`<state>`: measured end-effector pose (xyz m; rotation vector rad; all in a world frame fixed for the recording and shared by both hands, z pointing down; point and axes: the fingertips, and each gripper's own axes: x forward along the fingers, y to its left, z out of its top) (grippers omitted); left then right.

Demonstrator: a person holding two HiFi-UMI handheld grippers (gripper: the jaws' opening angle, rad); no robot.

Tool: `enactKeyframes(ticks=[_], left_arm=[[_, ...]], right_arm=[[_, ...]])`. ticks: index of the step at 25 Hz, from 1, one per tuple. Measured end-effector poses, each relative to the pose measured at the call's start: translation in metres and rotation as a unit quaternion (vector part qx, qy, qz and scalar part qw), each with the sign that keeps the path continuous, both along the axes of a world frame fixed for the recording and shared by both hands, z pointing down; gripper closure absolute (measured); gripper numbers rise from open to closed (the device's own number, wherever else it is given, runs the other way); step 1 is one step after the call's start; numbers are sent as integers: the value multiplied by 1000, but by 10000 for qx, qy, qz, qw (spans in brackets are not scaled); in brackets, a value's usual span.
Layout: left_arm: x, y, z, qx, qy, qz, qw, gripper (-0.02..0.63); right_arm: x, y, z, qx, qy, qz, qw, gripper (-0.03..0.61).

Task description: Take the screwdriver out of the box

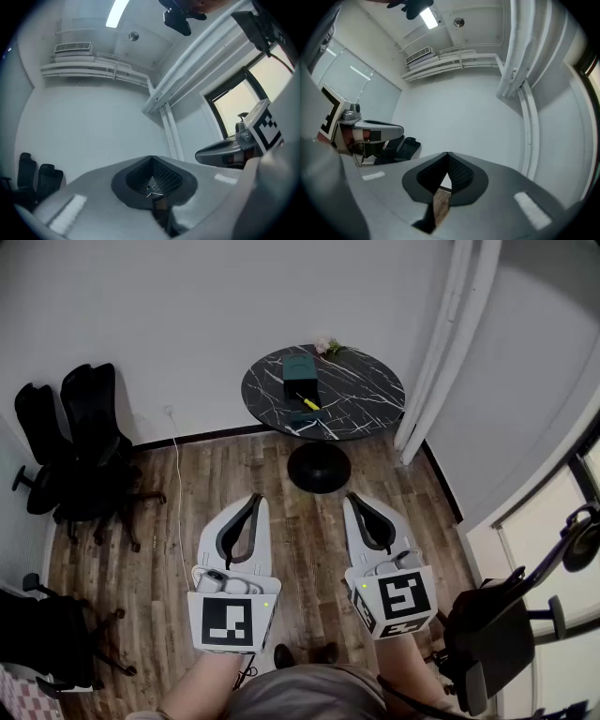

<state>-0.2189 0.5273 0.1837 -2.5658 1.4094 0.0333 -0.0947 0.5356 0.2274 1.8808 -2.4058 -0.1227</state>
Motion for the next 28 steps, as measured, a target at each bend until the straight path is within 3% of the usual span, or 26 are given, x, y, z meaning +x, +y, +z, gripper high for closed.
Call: enactKeyframes(ticks=[7, 14, 28], left_arm=[[8, 3, 3, 14, -14, 20, 10000, 614], [23, 9, 21, -364, -327, -87, 9988, 614], [96, -2, 44, -392, -466, -52, 9981, 614]], right_arm=[[3, 2, 2, 35, 17, -92, 10000, 554], [13, 10, 19, -167, -213, -272, 9993, 553], [92, 3, 54, -538, -387, -234, 9975, 552]])
